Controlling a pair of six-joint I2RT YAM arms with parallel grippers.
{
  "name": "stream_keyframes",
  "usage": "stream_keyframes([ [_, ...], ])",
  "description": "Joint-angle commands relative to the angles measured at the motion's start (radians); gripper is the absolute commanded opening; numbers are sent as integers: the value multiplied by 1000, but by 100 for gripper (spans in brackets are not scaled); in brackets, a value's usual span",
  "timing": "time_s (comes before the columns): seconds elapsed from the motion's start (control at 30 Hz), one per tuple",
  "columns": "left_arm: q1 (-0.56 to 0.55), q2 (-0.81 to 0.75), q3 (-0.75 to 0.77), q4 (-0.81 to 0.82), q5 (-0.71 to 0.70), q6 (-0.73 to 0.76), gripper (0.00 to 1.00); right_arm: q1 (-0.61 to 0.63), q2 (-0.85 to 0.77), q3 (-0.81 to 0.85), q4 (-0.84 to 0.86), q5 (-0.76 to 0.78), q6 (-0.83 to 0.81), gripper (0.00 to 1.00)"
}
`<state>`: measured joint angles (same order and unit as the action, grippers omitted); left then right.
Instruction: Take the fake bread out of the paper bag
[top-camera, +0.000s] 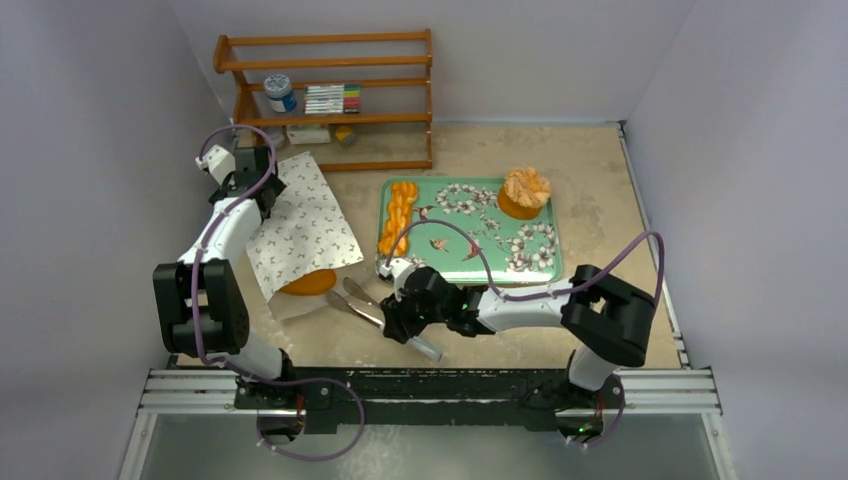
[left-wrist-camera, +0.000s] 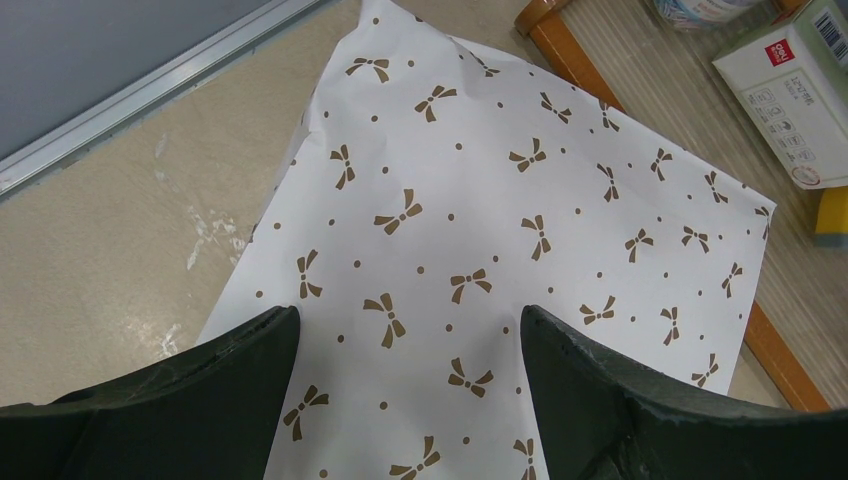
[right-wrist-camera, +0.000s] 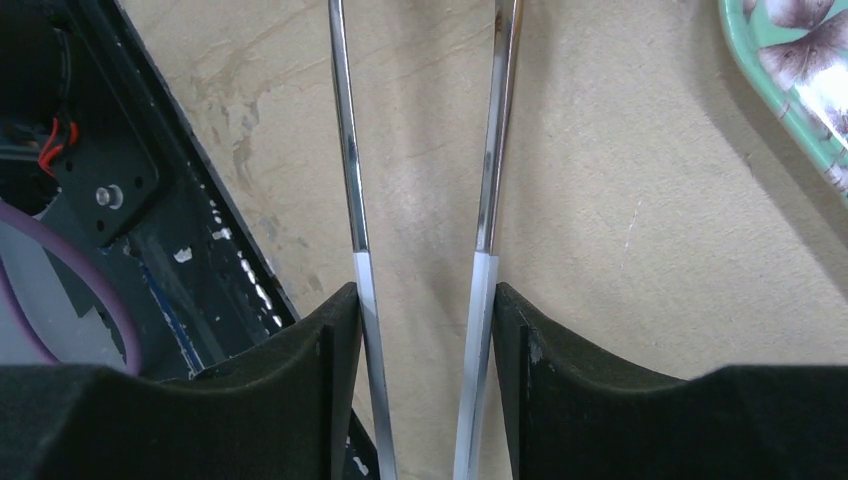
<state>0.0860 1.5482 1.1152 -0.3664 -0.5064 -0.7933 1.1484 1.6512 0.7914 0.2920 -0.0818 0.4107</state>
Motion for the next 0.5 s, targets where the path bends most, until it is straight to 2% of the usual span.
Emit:
stream_keyframes([
  [0.0,-12,-7,38,24,-6,-9,81,-22,-15,36,59,-48,18,52],
  [0.47,-17,-2,38,34,2,-12,81,-96,72,133,52,-188,43,51],
])
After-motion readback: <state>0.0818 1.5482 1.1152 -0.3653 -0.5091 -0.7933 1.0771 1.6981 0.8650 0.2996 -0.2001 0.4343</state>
